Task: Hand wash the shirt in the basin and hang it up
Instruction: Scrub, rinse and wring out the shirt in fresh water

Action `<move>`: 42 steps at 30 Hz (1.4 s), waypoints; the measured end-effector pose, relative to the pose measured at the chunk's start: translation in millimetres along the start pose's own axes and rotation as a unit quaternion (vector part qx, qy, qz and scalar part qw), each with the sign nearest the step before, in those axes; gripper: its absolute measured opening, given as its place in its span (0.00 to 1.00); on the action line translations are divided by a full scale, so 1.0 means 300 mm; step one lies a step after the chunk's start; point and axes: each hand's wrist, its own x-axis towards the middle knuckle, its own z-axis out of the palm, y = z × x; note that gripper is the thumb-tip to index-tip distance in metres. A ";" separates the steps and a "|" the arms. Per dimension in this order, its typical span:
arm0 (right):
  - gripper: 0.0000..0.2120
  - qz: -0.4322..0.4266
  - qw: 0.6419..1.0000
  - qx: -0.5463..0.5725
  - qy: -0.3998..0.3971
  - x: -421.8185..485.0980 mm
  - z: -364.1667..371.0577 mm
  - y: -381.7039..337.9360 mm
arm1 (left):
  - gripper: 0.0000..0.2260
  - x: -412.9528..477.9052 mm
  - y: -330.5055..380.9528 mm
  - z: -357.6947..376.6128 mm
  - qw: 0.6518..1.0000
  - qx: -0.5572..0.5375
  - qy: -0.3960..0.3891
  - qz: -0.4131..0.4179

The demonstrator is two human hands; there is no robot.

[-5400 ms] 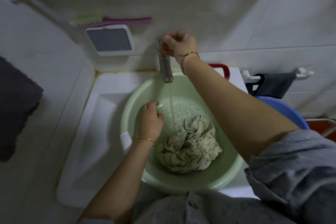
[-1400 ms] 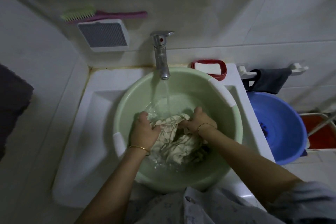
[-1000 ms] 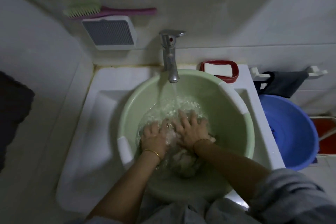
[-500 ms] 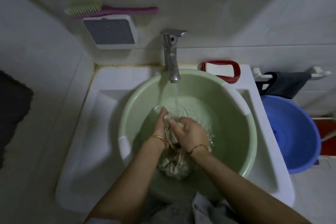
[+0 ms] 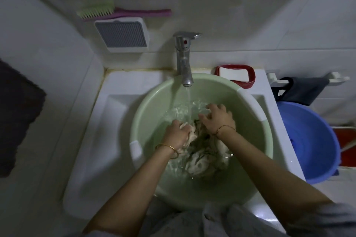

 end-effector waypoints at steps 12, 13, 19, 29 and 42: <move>0.33 -0.306 0.898 0.067 0.309 -0.065 -0.333 -0.250 | 0.27 0.006 -0.031 -0.010 0.965 0.242 0.097 0.042; 0.34 -0.299 0.910 0.015 0.288 -0.048 -0.341 -0.260 | 0.26 0.004 -0.033 -0.008 0.965 0.237 0.099 0.045; 0.28 -0.309 0.903 -0.080 0.286 -0.030 -0.304 -0.204 | 0.14 0.001 -0.058 -0.002 0.925 0.349 0.094 0.120; 0.33 -0.010 0.994 -0.076 -0.072 -0.067 0.183 0.114 | 0.26 -0.003 -0.098 0.056 0.899 0.435 0.039 0.016; 0.32 -0.022 0.999 0.027 0.025 0.049 0.234 0.039 | 0.15 0.111 -0.072 -0.002 0.924 -0.364 -0.016 -0.115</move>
